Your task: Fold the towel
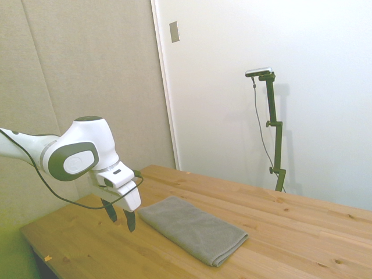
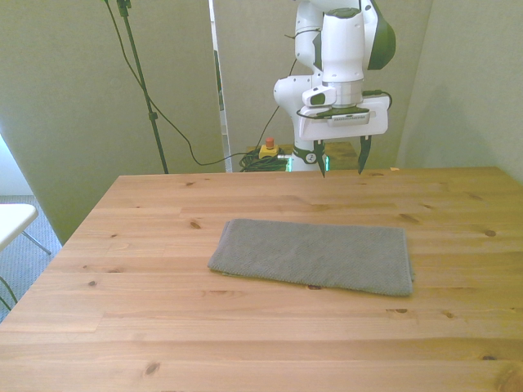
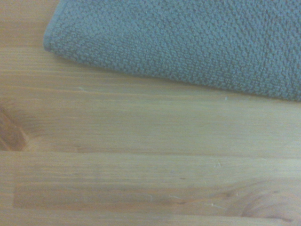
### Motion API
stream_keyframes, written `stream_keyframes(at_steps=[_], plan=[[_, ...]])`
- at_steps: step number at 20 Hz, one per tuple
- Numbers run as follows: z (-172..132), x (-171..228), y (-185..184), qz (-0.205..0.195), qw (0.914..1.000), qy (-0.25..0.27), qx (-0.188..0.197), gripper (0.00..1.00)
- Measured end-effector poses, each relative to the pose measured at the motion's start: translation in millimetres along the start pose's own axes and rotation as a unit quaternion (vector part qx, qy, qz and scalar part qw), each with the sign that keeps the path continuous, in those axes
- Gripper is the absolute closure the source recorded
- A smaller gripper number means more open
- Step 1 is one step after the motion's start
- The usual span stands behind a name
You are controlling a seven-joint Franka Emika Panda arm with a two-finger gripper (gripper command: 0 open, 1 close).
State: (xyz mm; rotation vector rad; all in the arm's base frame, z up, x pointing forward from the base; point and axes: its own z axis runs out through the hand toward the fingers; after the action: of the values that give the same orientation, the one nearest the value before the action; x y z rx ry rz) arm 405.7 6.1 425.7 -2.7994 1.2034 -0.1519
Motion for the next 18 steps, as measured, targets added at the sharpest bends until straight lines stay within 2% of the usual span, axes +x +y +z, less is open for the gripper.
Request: stream_keyframes(at_steps=[3, 5, 9, 12, 14, 18], plan=[[-4, 3, -4, 0.002, 0.9999, 0.01, -0.005, 0.0], [-10, 7, -20, 0.01, 0.9995, 0.028, -0.013, 0.0], [-16, 12, -81, 0.018, 0.9982, 0.052, -0.026, 0.0], [-2, 13, -124, 0.027, 0.9958, 0.064, -0.061, 0.0], [12, 10, -149, 0.016, 0.9906, 0.089, -0.103, 0.0], [44, -7, -199, -0.011, 0.9729, 0.151, -0.175, 0.0]])
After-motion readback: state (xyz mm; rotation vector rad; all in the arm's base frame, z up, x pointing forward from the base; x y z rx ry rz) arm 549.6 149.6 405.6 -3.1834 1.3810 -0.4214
